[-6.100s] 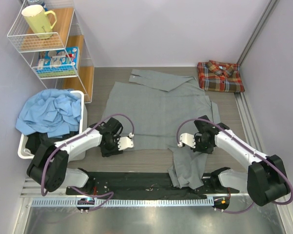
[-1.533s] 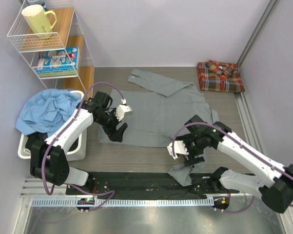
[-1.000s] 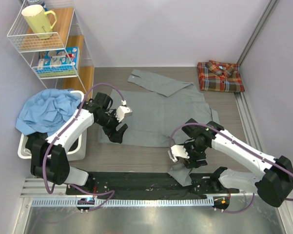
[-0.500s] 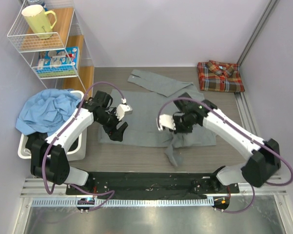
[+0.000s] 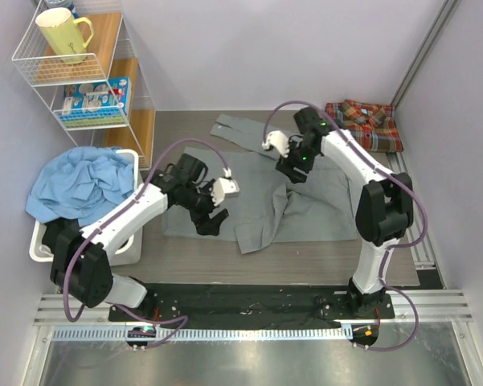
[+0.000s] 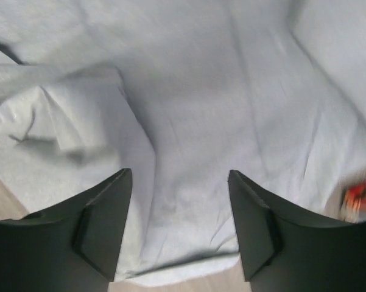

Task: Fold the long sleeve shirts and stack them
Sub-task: Fold the shirt

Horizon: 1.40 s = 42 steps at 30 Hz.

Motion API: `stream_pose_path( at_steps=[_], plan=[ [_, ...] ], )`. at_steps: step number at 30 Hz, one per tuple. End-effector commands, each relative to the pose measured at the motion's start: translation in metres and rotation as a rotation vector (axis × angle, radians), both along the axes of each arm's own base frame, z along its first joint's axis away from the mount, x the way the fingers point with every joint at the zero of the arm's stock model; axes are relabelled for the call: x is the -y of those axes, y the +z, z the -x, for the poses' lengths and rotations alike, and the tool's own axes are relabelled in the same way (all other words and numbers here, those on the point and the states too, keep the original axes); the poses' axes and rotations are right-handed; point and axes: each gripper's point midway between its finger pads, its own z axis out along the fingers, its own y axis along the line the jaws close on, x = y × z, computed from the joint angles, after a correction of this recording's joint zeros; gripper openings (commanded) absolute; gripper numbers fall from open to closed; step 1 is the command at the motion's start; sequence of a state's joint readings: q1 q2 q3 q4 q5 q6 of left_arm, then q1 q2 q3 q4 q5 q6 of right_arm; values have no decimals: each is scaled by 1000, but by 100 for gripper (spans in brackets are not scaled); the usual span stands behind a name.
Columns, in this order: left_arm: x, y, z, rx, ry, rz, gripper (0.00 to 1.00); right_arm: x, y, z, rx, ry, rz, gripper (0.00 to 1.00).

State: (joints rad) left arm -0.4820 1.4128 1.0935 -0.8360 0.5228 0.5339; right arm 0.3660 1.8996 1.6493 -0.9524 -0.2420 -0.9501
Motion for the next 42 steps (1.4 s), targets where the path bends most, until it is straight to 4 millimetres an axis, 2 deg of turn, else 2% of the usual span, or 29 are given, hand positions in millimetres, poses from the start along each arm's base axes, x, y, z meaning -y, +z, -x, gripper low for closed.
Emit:
stream_pose_path(
  at_steps=[1,3,4,7,10,13,15,19,22,24,25,26,28,29,30,31,32,33,34,35,36,37,38,39,40,42],
  plan=[
    [40,10,2,178,-268,30,80,23,43,19,-72,-164,-133,72],
    [56,0,6,182,-356,15,80,30,42,31,-131,-219,-161,73],
    [64,4,1,212,-391,19,80,32,44,33,-142,-239,-175,73],
    [86,-7,15,202,-488,2,78,41,47,44,-197,-325,-225,72],
    [100,-15,30,179,-522,-7,77,51,43,56,-261,-413,-252,69],
    [106,-25,40,174,-462,-27,75,63,37,68,-313,-499,-262,64],
    [102,-37,49,127,-384,-47,76,71,31,74,-321,-528,-255,64],
    [113,-50,48,203,-311,-58,79,88,16,71,-290,-598,-237,64],
    [114,-61,40,203,-249,-90,78,91,6,66,-293,-620,-222,63],
    [111,-72,29,219,-205,-143,71,93,2,62,-283,-632,-212,62],
    [112,-71,23,232,-190,-152,66,95,-2,60,-282,-640,-204,62],
    [112,-69,20,244,-180,-158,56,96,-6,60,-280,-643,-197,62],
    [116,-56,12,271,-162,-140,41,102,-12,54,-260,-653,-175,61],
    [120,-45,9,273,-152,-115,24,104,-16,54,-260,-656,-166,60],
    [118,-37,12,240,-153,-107,15,106,-17,53,-258,-661,-164,60],
    [116,-28,4,222,-113,-96,8,107,-17,52,-260,-667,-169,60],
    [126,-2,-9,249,-94,-55,1,107,-15,50,-257,-669,-179,59],
    [122,2,-14,231,-85,-70,0,110,-12,48,-253,-679,-190,59],
    [118,14,-31,249,-46,-65,0,107,-8,48,-255,-671,-217,61],
    [124,40,-50,295,-25,-29,0,104,2,44,-234,-660,-250,62],
    [121,50,-62,303,-2,-33,0,101,8,42,-224,-643,-281,63],
    [113,50,-81,302,41,-53,0,100,19,39,-214,-631,-355,66],
    [121,78,-101,351,58,-17,0,98,34,35,-160,-605,-397,67],
    [115,84,-112,353,78,-23,0,94,43,32,-129,-575,-433,68],
    [116,77,-115,326,63,-44,0,89,51,30,-97,-535,-460,71],
    [120,96,-130,395,28,-41,0,74,83,22,-6,-449,-572,74]
  ],
)
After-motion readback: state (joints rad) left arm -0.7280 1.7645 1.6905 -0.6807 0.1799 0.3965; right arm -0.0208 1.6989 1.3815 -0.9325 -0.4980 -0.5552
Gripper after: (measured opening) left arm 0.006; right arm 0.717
